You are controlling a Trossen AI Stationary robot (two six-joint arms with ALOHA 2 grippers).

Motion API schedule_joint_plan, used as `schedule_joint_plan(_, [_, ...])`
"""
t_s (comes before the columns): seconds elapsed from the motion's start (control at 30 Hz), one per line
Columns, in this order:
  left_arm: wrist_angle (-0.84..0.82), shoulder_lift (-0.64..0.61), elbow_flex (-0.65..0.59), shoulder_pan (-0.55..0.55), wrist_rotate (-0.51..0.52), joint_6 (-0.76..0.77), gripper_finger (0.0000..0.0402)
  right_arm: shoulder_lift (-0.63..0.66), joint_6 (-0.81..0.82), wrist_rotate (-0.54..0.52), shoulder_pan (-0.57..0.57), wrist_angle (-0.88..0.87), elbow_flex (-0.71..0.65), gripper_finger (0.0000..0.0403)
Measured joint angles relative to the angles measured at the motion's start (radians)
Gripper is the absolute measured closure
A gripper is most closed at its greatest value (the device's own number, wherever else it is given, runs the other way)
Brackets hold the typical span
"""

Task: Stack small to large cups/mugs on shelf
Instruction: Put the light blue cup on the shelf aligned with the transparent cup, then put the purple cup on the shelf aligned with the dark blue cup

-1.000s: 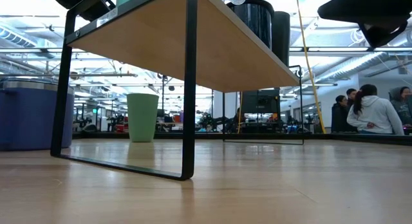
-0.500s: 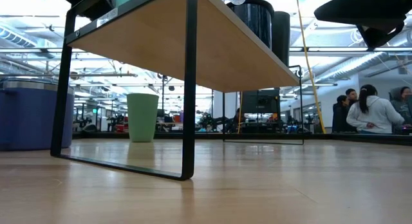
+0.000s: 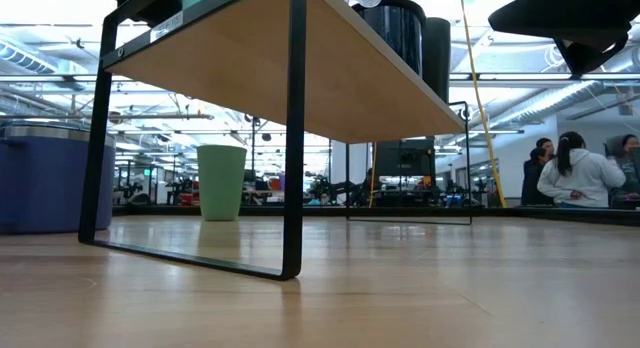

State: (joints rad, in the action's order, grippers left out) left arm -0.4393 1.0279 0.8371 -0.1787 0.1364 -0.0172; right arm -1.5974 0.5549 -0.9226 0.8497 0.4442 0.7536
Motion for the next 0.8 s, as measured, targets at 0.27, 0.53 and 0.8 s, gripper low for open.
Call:
schedule_joint_plan(0.27, [-0.013, -0.068, 0.000, -0.003, 0.021, -0.004, 0.0395, 0.000, -0.016, -0.023, 0.000, 0.108, 0.000, 0.0273])
schedule_joint_plan(0.53, [-0.093, -0.173, 0.000, -0.038, 0.057, 0.044, 0.0393, 0.054, -0.222, -0.023, 0.004, 0.278, 0.000, 0.0273])
schedule_joint_plan(0.8, [-0.252, -0.190, 0.000, -0.109, 0.166, 0.160, 0.0396, 0.079, -0.274, -0.024, 0.007, 0.274, 0.000, 0.0273])
